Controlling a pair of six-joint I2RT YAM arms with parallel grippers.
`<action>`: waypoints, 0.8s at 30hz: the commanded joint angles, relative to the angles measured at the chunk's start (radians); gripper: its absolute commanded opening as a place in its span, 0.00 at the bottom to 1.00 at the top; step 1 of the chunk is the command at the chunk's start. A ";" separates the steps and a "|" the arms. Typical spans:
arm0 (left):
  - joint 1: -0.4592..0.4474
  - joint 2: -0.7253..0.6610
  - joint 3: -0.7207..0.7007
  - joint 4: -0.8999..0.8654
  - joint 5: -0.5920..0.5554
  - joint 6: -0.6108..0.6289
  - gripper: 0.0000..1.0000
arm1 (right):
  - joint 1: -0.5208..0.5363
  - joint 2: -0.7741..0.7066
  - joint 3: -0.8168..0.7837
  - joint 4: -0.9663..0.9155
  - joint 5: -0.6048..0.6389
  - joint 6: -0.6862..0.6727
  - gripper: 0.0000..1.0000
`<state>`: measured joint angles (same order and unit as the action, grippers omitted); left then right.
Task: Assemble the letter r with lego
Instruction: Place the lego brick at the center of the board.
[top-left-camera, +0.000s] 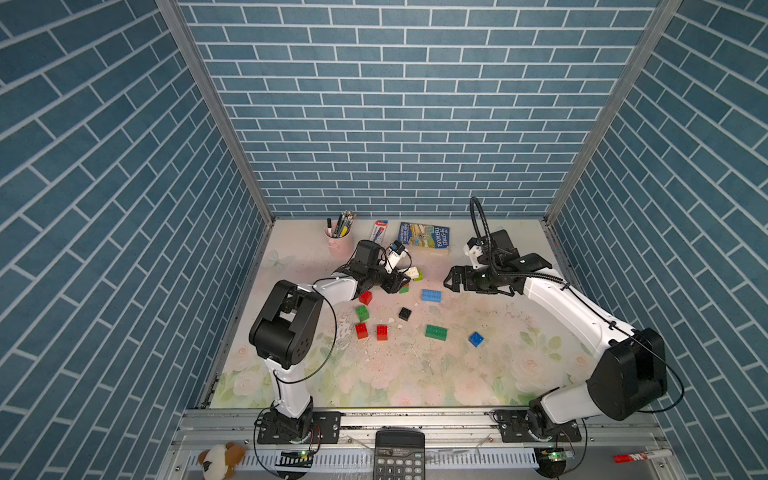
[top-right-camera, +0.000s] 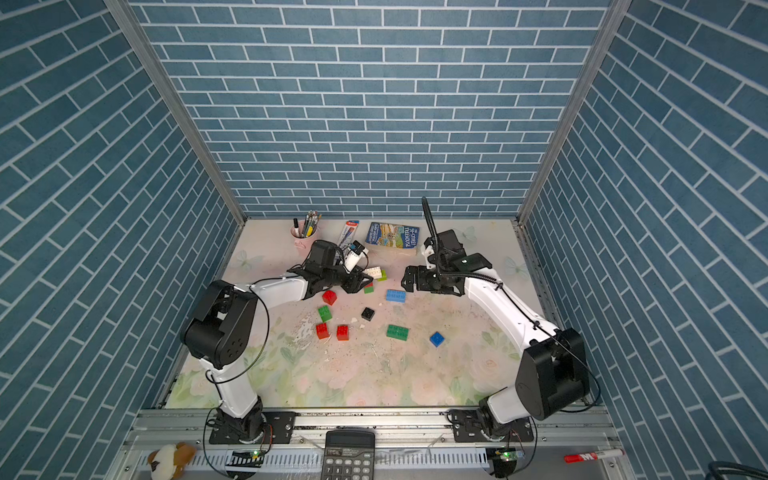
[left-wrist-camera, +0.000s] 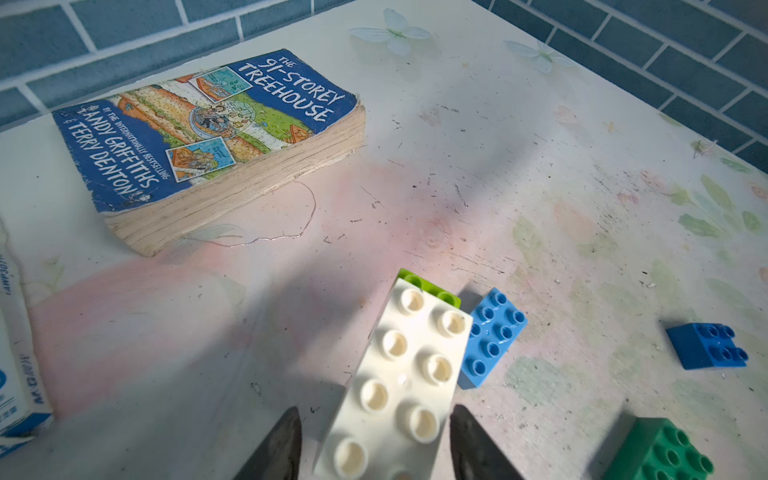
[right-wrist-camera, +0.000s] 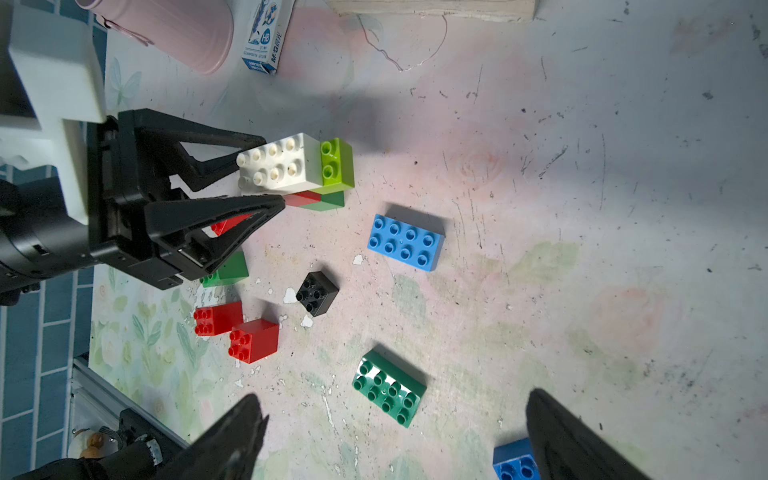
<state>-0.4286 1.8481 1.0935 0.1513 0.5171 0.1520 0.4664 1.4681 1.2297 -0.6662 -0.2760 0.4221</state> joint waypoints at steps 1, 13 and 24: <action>0.006 0.026 0.021 -0.005 -0.006 0.007 0.54 | -0.004 0.009 0.027 -0.016 0.012 0.018 0.99; 0.007 0.030 0.029 -0.028 -0.015 0.012 0.44 | -0.004 0.000 0.022 -0.019 0.017 0.018 0.98; 0.007 0.023 0.040 -0.022 -0.032 -0.016 0.36 | -0.004 -0.021 0.008 -0.015 0.030 0.020 0.98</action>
<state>-0.4286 1.8648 1.1065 0.1276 0.4911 0.1471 0.4652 1.4681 1.2297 -0.6678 -0.2638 0.4225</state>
